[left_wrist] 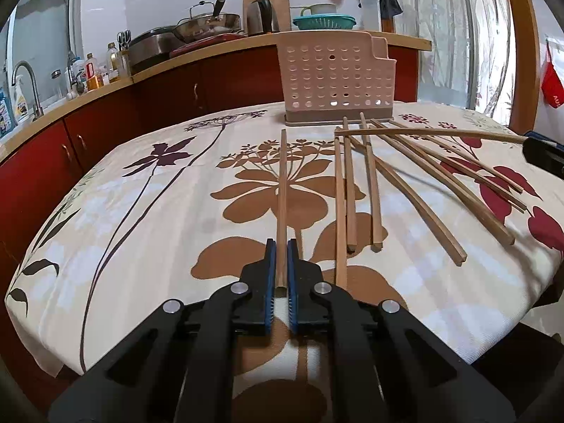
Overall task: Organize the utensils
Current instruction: 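Close the left tool on a chopstick while the right tool holds its chopstick, then lift both held chopsticks upright and carry them toward the pink holder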
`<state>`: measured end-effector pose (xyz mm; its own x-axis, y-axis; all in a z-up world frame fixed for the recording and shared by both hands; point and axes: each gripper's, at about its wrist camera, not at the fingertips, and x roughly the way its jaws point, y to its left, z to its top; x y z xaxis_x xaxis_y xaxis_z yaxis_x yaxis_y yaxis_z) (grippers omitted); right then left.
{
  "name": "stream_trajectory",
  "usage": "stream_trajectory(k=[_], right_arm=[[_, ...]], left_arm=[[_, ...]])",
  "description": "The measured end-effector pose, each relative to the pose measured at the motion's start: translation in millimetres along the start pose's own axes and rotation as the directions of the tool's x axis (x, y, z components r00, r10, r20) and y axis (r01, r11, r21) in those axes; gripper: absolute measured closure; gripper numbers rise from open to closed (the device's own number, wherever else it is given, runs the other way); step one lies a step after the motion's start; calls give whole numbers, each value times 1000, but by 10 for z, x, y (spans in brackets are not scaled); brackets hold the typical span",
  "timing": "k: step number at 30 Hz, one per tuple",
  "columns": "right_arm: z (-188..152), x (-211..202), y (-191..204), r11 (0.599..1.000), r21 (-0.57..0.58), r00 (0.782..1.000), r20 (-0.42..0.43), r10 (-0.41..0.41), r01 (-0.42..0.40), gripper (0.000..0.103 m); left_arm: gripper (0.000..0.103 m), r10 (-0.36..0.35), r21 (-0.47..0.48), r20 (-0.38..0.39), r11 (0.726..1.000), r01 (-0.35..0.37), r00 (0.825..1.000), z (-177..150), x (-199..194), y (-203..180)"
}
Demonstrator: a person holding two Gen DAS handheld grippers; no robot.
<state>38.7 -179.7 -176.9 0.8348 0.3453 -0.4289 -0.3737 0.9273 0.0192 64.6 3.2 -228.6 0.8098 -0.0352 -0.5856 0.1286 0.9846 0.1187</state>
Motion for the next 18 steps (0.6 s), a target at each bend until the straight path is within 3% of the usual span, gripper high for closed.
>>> stream_trajectory(k=[8, 18], right_arm=[[56, -105, -26, 1000, 20, 1000, 11, -17, 17, 96], [183, -244, -36, 999, 39, 999, 39, -29, 27, 96]], left_arm=[[96, 30, -28, 15, 999, -30, 999, 90, -131, 105], [96, 50, -25, 98, 999, -48, 994, 294, -429, 116]])
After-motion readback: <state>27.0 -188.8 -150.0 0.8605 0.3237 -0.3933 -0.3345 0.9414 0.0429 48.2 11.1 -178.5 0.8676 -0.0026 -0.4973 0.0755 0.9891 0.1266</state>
